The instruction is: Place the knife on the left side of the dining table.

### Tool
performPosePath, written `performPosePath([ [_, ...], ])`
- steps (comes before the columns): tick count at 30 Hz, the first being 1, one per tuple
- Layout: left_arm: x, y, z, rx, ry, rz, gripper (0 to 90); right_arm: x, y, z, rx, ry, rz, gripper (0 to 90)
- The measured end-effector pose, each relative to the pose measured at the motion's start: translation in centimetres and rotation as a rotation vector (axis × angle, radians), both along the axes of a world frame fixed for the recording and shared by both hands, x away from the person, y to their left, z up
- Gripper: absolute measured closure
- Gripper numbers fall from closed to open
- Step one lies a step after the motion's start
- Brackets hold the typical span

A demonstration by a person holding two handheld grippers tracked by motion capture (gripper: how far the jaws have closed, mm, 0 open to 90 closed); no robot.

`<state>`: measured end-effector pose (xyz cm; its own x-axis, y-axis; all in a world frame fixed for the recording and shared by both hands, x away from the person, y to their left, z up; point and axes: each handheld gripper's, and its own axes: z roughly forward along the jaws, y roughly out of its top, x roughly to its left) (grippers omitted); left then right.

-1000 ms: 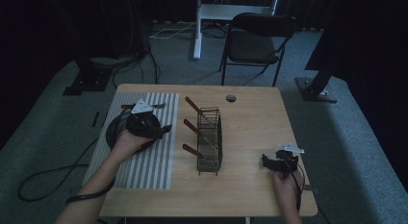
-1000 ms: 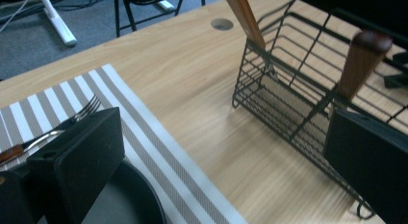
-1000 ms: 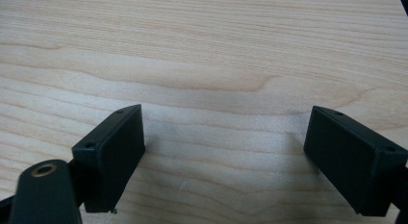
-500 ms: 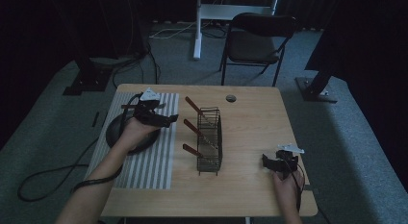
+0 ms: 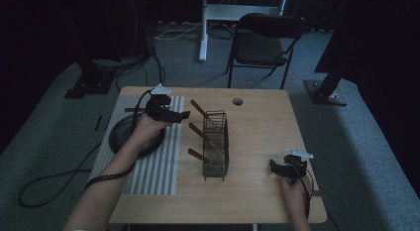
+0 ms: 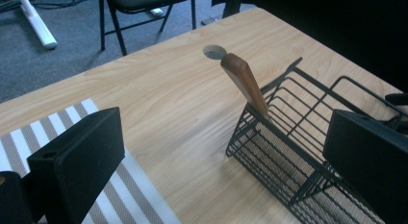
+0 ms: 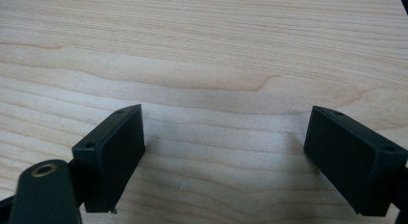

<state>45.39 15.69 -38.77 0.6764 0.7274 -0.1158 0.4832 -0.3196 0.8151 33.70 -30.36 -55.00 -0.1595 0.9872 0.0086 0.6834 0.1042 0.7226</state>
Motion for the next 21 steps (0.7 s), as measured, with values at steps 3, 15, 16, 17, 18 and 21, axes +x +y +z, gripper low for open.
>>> performPosePath([
  [3,0.5,-0.4,-0.3,0.001,0.016,0.0,1.6,0.0,0.0,0.0,0.0,0.0,0.0,13.2],
  [15,1.8,-2.0,-0.8,-0.002,0.045,-0.025,4.6,0.0,0.0,0.0,0.0,0.001,0.002,13.2],
  [16,1.9,-2.1,-0.8,-0.004,0.047,-0.028,4.7,0.0,0.0,0.0,0.0,0.0,0.002,13.2],
  [17,2.1,-2.1,-0.8,-0.008,0.051,-0.034,5.5,0.0,0.0,0.0,0.0,0.001,0.002,13.2],
  [18,2.1,-2.1,-0.8,-0.008,0.051,-0.034,6.5,0.0,0.0,0.0,0.0,0.001,0.002,13.2],
  [21,2.7,-2.4,-0.9,-0.015,0.072,-0.026,6.7,0.0,0.0,0.0,0.0,0.001,0.003,13.2],
])
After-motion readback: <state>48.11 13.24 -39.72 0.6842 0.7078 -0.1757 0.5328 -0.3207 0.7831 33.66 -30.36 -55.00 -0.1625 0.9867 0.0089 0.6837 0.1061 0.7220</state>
